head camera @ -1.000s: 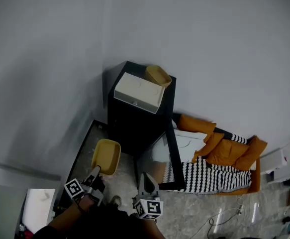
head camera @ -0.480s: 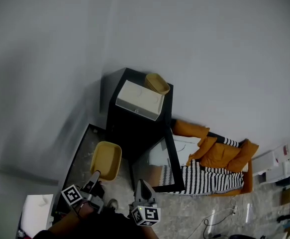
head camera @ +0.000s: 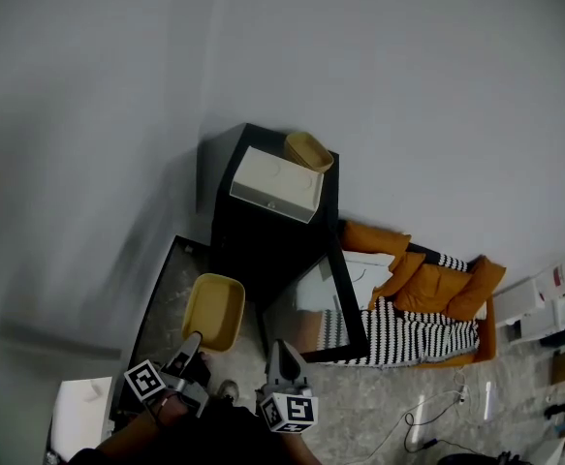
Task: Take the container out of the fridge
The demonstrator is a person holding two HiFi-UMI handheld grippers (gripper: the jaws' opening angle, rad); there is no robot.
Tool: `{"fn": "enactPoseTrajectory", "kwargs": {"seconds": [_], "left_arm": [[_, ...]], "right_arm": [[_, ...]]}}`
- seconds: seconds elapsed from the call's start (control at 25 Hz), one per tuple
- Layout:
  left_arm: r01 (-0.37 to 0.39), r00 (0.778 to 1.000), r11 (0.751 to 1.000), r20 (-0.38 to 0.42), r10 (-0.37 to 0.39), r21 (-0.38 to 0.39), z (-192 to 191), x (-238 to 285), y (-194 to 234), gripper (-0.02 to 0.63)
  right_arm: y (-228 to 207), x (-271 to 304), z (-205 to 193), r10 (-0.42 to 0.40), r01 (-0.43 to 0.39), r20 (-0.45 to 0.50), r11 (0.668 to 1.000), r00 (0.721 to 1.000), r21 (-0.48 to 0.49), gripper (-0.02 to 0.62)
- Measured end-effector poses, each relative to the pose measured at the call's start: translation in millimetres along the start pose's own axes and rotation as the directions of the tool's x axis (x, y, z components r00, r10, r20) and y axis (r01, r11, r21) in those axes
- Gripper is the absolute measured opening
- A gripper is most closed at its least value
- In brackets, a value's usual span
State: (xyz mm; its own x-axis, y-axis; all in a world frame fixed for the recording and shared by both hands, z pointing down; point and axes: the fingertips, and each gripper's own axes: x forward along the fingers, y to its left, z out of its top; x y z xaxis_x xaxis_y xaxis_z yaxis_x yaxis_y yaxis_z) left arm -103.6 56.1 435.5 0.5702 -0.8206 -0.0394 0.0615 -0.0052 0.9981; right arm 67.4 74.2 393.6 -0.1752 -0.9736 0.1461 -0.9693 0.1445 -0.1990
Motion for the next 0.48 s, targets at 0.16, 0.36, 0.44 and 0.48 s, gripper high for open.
{"fn": "enactPoseTrajectory", "kwargs": {"seconds": [0.16, 0.36, 0.44, 0.48], "left_arm": [[-0.004, 1.000, 1.000, -0.013, 0.004, 0.002, -0.8, -4.2, 3.5, 0.213], [-0.001, 1.000, 1.000, -0.021, 0.001, -0.005, -2.5, -4.9, 2.3, 0.213], [-0.002, 1.000, 1.000, -0.020, 0.002, -0.012, -3.5, -5.4, 4.2, 0.213], [-0.003, 1.000, 1.000, -0.019, 0.002, -0.013, -4.0, -5.9, 4.7, 0.213]], "right_arm": [[3.8, -4.5, -2.4, -0.006, 0.006, 0.007, 1.000, 1.000, -0.002, 0.000], [2.7, -7.7, -1.5, -0.009, 0.009, 0.017, 1.000, 1.000, 0.007, 0.000], [1.1, -9.0, -3.4, -0.012, 0.012, 0.013, 1.000, 1.000, 0.005, 0.000], [0.8, -9.7, -4.5, -0.014, 0.014, 0.008, 1.000, 1.000, 0.001, 0.000]]}}
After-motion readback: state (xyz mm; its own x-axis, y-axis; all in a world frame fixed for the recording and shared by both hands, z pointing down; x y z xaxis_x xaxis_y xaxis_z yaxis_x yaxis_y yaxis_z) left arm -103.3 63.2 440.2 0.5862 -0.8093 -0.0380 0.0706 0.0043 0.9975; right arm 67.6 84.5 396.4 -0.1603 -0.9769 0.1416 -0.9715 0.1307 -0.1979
